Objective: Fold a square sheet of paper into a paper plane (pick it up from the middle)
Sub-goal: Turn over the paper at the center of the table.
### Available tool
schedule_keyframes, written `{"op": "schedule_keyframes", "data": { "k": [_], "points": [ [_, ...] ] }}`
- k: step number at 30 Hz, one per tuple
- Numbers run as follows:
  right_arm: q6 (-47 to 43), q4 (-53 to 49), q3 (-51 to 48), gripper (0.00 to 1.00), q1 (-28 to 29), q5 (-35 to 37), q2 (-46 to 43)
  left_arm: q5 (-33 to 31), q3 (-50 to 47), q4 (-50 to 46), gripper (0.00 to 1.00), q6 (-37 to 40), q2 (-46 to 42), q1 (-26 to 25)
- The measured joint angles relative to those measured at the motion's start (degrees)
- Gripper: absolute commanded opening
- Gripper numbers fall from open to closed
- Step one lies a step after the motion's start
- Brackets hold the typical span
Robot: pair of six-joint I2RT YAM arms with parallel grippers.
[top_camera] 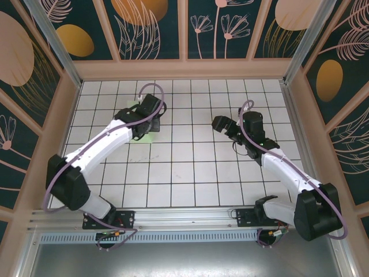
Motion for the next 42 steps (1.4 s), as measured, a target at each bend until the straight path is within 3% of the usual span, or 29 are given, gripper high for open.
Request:
{"op": "schedule_keyframes", "data": {
  "k": [4,10,16,22,33,35,42],
  "points": [
    [-0.07,-1.49,0.00,0.99,-1.55,1.95,0.37,-8.37,2.78,-5.60,0.04,-1.05,7.89,-2.62],
    [0.00,-2.23,-0.31,0.99,-4.50,2.97,2.23,-14.67,7.91,-10.60,0.04,-3.58,22.27,-8.57],
    [0.13,-2.86,-0.98,0.98,-6.16,2.95,2.67,-14.80,11.89,-12.02,0.04,-5.01,32.15,-13.60],
    [0.17,-3.19,-0.98,0.98,-7.02,2.80,2.99,-12.81,14.75,-11.96,0.09,-5.40,36.41,-16.24],
    [0.61,-3.19,-1.01,0.97,-7.76,2.10,3.26,-3.06,15.23,-7.02,0.54,-5.99,34.16,-17.00],
    [0.81,-3.19,-1.01,0.96,-7.76,1.62,3.76,0.13,13.84,-2.60,0.65,-5.73,29.86,-17.00],
    [2.01,-2.91,-0.98,0.83,-7.37,-2.10,6.88,7.19,-0.04,18.14,0.90,-6.69,6.14,-15.23]
  ]
}}
